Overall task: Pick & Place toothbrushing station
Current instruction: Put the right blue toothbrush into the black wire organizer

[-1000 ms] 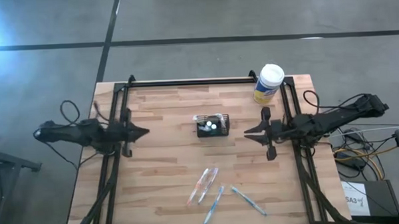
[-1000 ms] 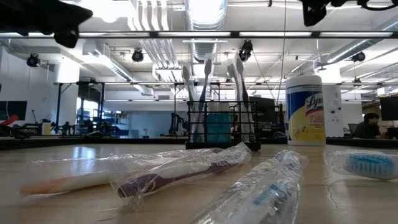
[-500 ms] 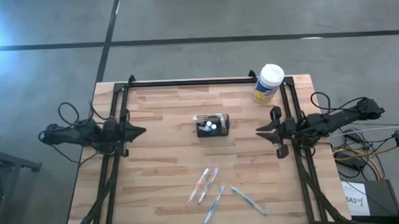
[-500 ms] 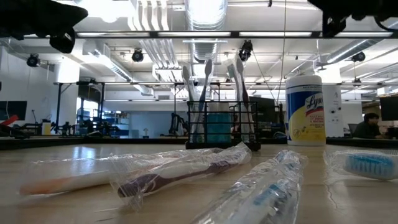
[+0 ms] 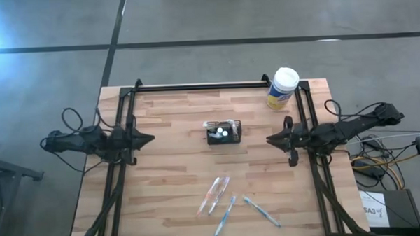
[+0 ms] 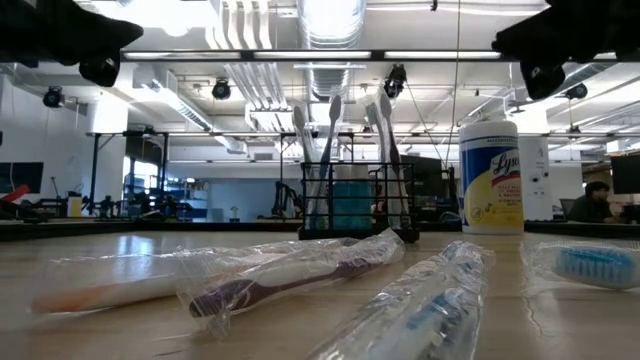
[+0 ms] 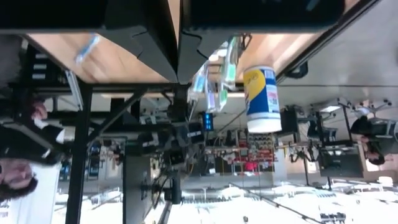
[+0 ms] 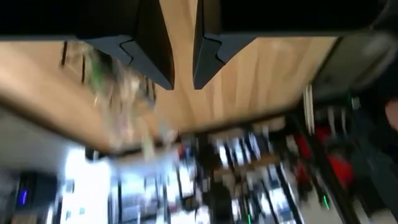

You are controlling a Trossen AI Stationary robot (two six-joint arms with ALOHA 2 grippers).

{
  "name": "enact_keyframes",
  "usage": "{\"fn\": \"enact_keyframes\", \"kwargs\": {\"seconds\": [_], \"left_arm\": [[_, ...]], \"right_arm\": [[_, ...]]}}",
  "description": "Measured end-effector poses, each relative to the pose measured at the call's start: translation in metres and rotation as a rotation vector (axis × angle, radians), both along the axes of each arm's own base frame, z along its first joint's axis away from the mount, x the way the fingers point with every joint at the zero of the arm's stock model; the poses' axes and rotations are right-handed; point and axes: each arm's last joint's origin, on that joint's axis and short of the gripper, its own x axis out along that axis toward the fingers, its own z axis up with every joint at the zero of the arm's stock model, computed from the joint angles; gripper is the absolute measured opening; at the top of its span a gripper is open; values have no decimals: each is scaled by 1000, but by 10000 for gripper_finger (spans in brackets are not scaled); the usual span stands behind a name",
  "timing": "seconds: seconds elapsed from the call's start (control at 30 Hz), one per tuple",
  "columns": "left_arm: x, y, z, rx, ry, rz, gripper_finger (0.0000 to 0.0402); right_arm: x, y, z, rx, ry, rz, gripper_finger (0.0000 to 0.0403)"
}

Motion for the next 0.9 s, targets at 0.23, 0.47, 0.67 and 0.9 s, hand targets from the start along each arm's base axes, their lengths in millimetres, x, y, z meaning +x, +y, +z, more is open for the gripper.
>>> {"fn": "enact_keyframes", "kwargs": {"seconds": [0.23,0.47,0.67,0.9], "left_arm": [[1,0,-7,6,55,0,14],[2,0,-9,20,63,0,12],[2,0,-10,12,65,0,12],[2,0,-10,-36,62,-3,8]], "right_arm": [[34,24,17,74,417,-2,40],[73,67,27,97,813,-79,23],[106,108,24,156,957,-164,23],[142,156,12,222,1078,-77,72]]}}
